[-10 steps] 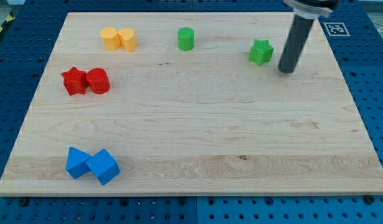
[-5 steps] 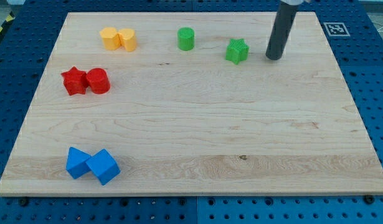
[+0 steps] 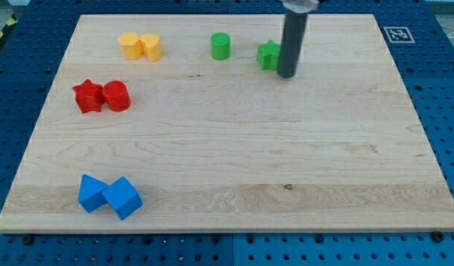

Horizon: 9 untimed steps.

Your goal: Move the green star to the right side of the green circle

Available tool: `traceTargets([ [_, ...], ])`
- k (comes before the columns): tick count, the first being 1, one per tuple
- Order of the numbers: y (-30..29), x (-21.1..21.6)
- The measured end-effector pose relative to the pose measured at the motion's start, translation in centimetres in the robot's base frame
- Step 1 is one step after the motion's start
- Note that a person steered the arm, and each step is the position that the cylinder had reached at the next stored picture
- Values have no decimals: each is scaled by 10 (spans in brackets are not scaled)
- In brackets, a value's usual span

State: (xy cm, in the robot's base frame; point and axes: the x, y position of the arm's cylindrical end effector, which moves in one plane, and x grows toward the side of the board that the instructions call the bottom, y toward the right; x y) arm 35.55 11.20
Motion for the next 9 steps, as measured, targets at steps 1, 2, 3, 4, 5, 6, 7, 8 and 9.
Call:
traceTargets([
  [1, 6, -9],
  [2, -36, -16],
  [3, -55, -30],
  [4, -38, -30],
  [5, -8, -30],
  [6, 17, -34],
  [7, -1, -43],
  [8, -37, -44],
  [9, -61, -44],
])
